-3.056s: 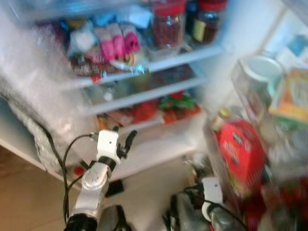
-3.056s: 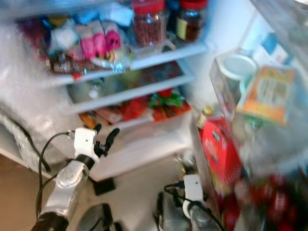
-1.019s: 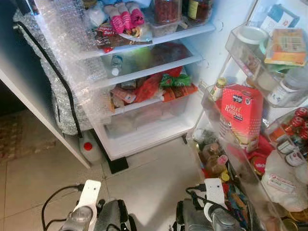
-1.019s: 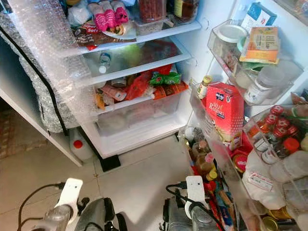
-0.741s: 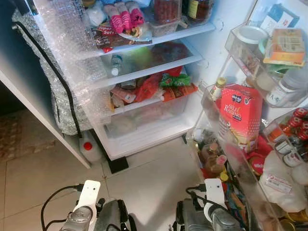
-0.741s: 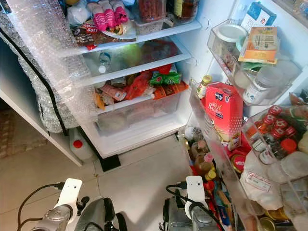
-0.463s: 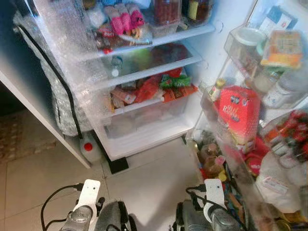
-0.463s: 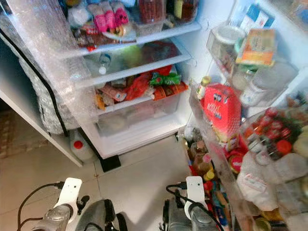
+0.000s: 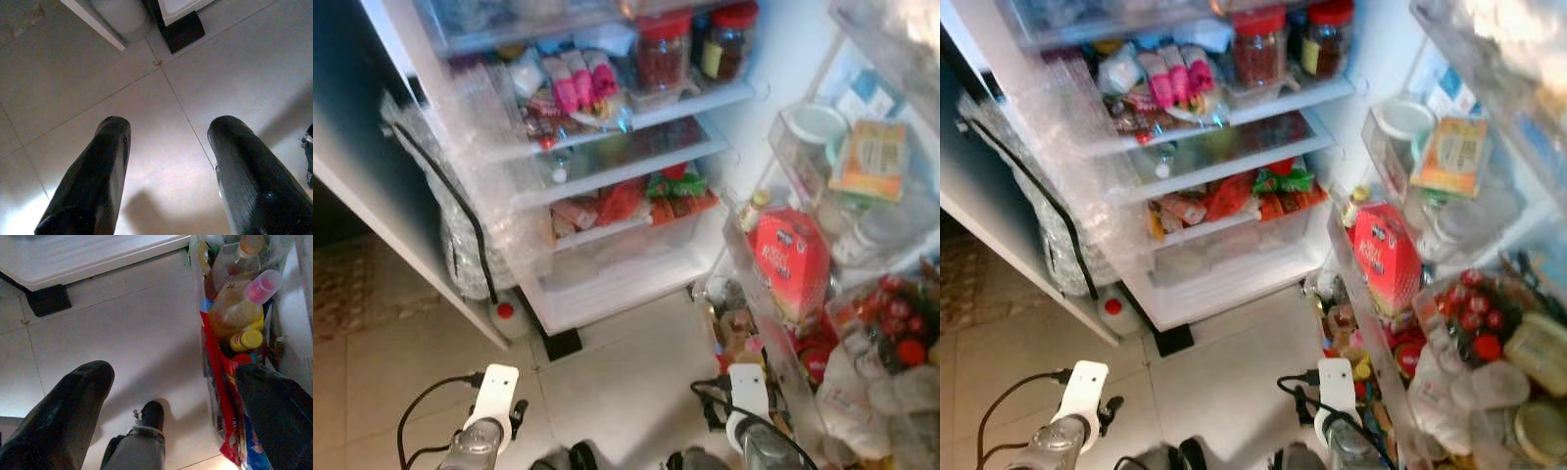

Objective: Restocking fridge

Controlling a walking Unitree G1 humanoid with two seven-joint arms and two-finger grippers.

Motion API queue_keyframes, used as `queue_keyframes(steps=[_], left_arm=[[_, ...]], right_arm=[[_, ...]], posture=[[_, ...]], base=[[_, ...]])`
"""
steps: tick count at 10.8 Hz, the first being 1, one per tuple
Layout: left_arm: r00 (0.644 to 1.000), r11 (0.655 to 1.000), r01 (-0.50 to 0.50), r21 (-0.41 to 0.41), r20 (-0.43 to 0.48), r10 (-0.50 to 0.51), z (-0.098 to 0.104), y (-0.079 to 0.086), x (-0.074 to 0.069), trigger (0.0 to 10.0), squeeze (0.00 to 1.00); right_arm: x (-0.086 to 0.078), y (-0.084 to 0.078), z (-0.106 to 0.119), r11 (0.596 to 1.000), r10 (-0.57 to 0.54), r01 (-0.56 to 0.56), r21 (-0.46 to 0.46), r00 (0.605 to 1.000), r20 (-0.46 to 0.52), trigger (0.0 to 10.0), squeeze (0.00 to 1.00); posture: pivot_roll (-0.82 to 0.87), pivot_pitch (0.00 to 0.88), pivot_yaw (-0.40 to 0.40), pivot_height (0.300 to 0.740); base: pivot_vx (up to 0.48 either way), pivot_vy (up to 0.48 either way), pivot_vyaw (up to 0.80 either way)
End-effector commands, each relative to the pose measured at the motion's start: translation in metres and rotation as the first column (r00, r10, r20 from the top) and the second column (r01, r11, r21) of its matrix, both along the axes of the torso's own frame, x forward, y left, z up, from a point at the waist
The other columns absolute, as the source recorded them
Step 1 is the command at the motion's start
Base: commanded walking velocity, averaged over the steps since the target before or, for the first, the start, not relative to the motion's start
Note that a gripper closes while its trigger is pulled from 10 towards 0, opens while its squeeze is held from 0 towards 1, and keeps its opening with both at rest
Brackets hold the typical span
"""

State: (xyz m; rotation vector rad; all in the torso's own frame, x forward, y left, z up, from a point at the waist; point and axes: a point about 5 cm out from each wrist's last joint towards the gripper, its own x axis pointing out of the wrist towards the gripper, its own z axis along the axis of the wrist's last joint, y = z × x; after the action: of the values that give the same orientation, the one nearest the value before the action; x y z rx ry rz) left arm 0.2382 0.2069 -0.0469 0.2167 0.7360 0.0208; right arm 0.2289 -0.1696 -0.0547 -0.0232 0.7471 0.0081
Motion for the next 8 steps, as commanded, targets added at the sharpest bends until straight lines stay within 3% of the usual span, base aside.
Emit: queue_keyframes(steps=[1,7,8], left_arm=[[0.999,1.0,-0.008,-0.001,-0.045,0.008,-0.0082,0.0004,-0.0116,10.0,0.0],[0.998,0.999,-0.038,-0.011,-0.06,0.038,-0.0112,0.0019,-0.0164,10.0,0.0],[0.997,0.999,-0.04,-0.011,-0.059,0.04,-0.0113,0.0023,-0.0168,10.0,0.0]], right_arm=[[-0.0081,-0.0017,-0.0053,1.0,-0.017,0.017,0.009,0.999,-0.031,10.0,0.0],[-0.0095,-0.0014,-0.0062,1.0,-0.022,0.022,0.0,0.999,-0.031,10.0,0.0],[-0.0098,-0.0011,-0.0063,1.0,-0.022,0.022,0.001,0.999,-0.03,10.0,0.0]], posture=[[-0.2,0.182,-0.009,0.74],[-0.2,0.161,-0.003,0.74],[-0.19,0.154,0.001,0.74]], base=[[0.0,0.0,0.0],[0.0,0.0,0.0],[0.0,0.349,0.0]])
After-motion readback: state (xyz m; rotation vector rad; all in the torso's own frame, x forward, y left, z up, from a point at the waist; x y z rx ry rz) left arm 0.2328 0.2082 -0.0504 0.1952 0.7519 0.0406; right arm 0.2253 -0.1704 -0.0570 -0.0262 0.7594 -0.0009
